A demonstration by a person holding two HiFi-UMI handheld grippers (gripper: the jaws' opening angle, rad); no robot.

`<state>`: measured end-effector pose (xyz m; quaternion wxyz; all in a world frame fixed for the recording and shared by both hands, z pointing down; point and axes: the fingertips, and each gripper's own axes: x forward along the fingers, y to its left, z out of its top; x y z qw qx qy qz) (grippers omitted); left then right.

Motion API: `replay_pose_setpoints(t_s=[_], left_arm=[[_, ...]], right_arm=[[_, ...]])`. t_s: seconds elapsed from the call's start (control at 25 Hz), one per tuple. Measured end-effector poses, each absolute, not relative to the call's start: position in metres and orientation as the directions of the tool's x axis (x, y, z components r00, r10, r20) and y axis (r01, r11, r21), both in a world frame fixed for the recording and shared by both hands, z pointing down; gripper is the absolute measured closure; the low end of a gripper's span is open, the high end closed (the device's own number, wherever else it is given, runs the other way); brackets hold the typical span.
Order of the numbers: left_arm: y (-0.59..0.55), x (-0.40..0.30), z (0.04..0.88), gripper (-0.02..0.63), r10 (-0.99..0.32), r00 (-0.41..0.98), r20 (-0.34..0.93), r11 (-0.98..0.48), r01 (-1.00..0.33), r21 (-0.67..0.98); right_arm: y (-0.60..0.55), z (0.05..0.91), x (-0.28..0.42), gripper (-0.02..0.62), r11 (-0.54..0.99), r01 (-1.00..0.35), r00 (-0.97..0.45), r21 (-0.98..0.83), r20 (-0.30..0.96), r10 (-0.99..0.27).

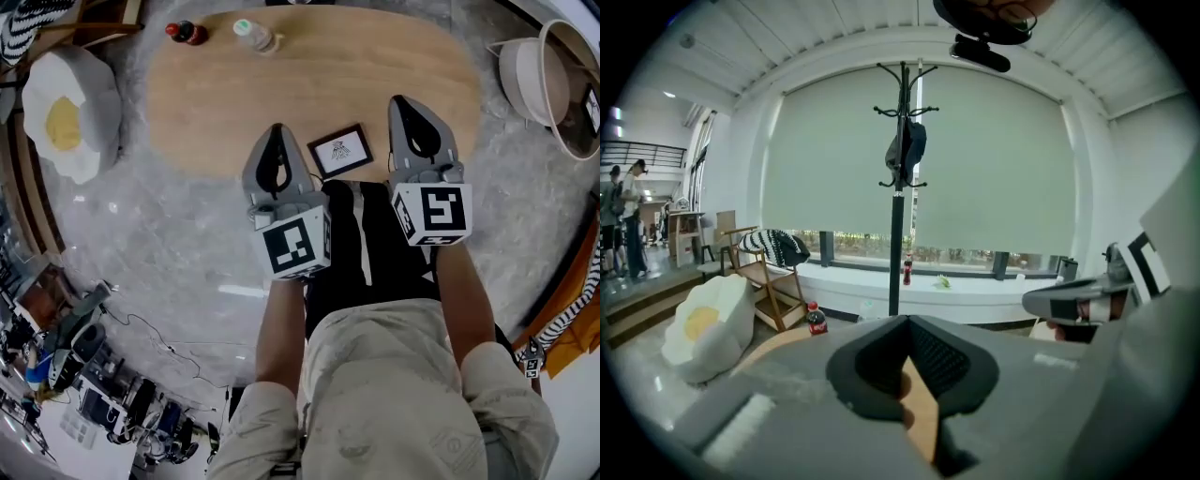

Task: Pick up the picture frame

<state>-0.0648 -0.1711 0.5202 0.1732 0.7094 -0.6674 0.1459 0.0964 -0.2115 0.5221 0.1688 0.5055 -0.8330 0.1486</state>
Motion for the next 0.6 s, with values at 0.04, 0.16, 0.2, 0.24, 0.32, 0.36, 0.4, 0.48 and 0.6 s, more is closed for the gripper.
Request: replay_pose_setpoints(t_s=[0.04,0.16,0.2,0.24,0.32,0.36,0.4,0.48,0.6], left_arm=[[-0.169,-0.066,0.53,0.601,-0.889,0.067,0.452,-0.046,-0.997,0.057],[-0.163,-0.068,0.564,0.601,-0.865,0.071,0.497,-0.032,-0.996,0.086],[-0.159,-0.067,0.577,0.601,-0.853,0.075,0.516,-0.024,-0.994,0.105],[-0.155,-0.067,0.591,0.601,-0.841,0.077,0.536,-0.015,-0.993,0.12],[-0.149,-0.068,0.619,0.601,-0.817,0.074,0.571,-0.001,-0.992,0.128],[-0.145,-0.068,0.633,0.601,-0.806,0.072,0.587,0.004,-0.992,0.127],[-0.14,-0.068,0.646,0.601,-0.794,0.073,0.604,0.008,-0.992,0.13],[-0.125,-0.069,0.674,0.601,-0.76,0.085,0.645,0.015,-0.989,0.148],[-0.107,-0.067,0.721,0.601,-0.702,0.105,0.704,0.041,-0.982,0.187]], right_arm=[[-0.21,0.534,0.094,0.592,0.453,-0.888,-0.437,-0.078,0.449,-0.779],[-0.204,0.57,0.089,0.592,0.475,-0.876,-0.447,-0.079,0.502,-0.74],[-0.2,0.583,0.089,0.592,0.482,-0.873,-0.449,-0.08,0.522,-0.726],[-0.196,0.596,0.088,0.592,0.488,-0.869,-0.45,-0.083,0.543,-0.709],[-0.19,0.623,0.086,0.592,0.503,-0.86,-0.454,-0.09,0.583,-0.673],[-0.187,0.637,0.086,0.591,0.509,-0.856,-0.454,-0.091,0.601,-0.657],[-0.182,0.65,0.085,0.591,0.513,-0.854,-0.452,-0.09,0.618,-0.643],[-0.17,0.675,0.084,0.591,0.507,-0.856,-0.442,-0.097,0.647,-0.621],[-0.157,0.712,0.085,0.589,0.496,-0.861,-0.429,-0.111,0.683,-0.592]])
